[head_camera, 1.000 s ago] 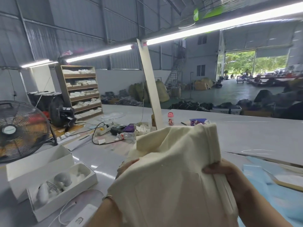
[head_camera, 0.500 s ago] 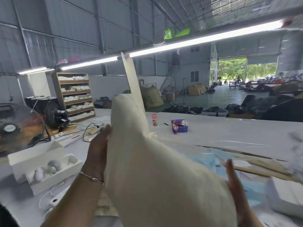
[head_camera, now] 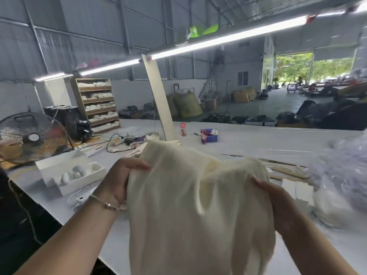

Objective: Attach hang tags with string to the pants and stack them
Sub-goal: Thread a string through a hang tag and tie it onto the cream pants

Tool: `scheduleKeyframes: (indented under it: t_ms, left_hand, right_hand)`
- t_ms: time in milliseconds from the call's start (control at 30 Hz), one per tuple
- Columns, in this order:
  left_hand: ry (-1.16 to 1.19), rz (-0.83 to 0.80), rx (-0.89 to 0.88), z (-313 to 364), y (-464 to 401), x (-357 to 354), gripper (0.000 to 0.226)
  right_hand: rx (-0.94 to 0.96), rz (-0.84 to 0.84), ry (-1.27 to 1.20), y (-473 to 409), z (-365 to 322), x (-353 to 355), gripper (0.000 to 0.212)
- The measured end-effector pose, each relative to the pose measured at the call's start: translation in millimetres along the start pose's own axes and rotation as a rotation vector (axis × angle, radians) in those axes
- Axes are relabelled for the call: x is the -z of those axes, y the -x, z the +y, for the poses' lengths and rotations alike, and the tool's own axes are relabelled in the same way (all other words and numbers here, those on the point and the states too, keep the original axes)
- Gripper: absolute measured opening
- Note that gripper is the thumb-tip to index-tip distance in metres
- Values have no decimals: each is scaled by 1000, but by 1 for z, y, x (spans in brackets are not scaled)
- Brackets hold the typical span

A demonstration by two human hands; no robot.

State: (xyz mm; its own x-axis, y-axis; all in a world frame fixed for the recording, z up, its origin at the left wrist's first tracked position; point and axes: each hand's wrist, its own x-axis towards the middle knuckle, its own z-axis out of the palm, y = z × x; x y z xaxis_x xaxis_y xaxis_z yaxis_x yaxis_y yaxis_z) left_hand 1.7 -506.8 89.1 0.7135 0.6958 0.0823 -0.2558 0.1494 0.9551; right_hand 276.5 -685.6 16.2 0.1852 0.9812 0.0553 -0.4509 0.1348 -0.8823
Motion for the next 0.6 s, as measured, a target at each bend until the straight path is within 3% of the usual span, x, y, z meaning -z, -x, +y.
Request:
scheduleKeyframes:
  t_ms: [67,133,200,267,467,600]
  left_hand:
    - [-77,-67,-31,8,1,-9,44]
    - [-95,-118,-28,11,0,-18,47]
    - [-67,-142,-49,12,-1,-25,38]
    - [-92,-99,-127,11,-6,-30,31]
    - [-154,-18,-296,19,-25,-45,25]
    - [-200,60,-417,42,-36,-62,33]
  right_hand:
    - [-45,52,98,8,-6,-2,54]
    - [34,76,133,16,-14,1,50]
    - [153,75,133,22,-23,4,29]
    - [207,77,128,28,-34,7,21]
    - [318,270,232,35,-66,7,28]
    - [455,295,320,39,-96,-16,19]
